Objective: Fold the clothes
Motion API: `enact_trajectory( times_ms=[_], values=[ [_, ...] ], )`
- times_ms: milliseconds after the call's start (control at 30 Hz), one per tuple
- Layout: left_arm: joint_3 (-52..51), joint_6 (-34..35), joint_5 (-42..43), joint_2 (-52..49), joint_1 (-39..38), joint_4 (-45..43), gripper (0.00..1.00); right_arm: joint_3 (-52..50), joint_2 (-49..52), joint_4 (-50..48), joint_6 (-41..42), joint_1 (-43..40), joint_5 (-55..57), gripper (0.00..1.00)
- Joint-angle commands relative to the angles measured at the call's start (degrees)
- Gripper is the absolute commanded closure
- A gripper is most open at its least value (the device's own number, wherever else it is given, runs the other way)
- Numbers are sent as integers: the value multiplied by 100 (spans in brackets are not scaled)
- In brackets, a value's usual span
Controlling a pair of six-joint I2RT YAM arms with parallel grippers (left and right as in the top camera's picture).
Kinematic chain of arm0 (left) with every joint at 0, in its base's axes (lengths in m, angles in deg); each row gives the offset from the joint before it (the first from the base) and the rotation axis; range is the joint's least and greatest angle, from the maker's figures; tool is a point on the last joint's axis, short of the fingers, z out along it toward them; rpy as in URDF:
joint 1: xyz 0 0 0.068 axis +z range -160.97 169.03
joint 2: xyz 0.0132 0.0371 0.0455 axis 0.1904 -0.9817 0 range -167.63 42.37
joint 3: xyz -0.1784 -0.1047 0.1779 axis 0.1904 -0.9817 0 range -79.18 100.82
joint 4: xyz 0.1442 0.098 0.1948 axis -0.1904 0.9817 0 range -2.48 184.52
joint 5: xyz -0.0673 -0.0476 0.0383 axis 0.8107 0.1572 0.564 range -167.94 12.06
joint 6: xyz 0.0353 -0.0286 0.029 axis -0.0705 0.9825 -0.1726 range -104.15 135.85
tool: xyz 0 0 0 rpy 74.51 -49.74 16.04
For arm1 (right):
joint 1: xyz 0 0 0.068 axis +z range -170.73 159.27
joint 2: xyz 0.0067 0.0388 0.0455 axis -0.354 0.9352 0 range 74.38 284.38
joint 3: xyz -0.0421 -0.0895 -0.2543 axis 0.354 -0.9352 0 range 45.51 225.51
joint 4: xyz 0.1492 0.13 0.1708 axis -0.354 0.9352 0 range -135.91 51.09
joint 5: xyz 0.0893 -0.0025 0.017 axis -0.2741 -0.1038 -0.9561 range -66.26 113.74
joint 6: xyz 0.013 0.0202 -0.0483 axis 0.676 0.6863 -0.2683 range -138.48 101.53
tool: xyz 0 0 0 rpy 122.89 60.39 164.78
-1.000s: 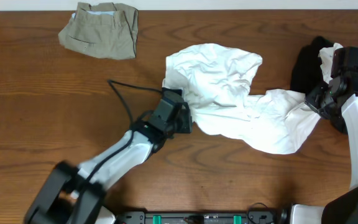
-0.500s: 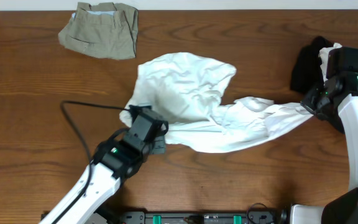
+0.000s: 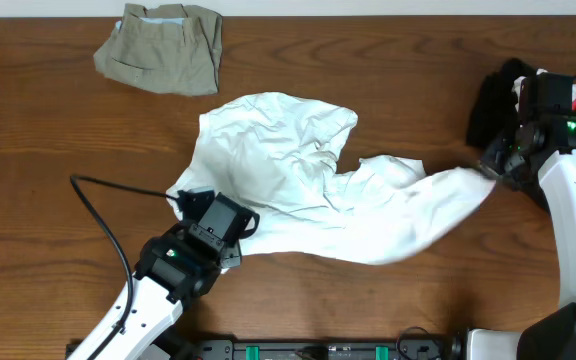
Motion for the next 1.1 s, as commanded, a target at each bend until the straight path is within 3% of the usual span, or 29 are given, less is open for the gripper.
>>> enact_trajectory(
  times_ms=[0,300,600,900,1067],
  values=[
    [15,68,527,33,7,129,30,7,28,9,-28,37,63,92],
    [-170,323,1196,-98,7,98,25,7,28,22,-83,48,-52,87],
    [-518,323,1714,-605,7,-203,21,4,28,175,-977,50,-1207,77],
    [-621,321,1707,-1222,9,-702,21,-70,28,551,-1023,365,-1215,76],
    [-629,323,1663,-1644,9,-977,21,-205,28,538,-1231,863,-1333,68]
  ],
)
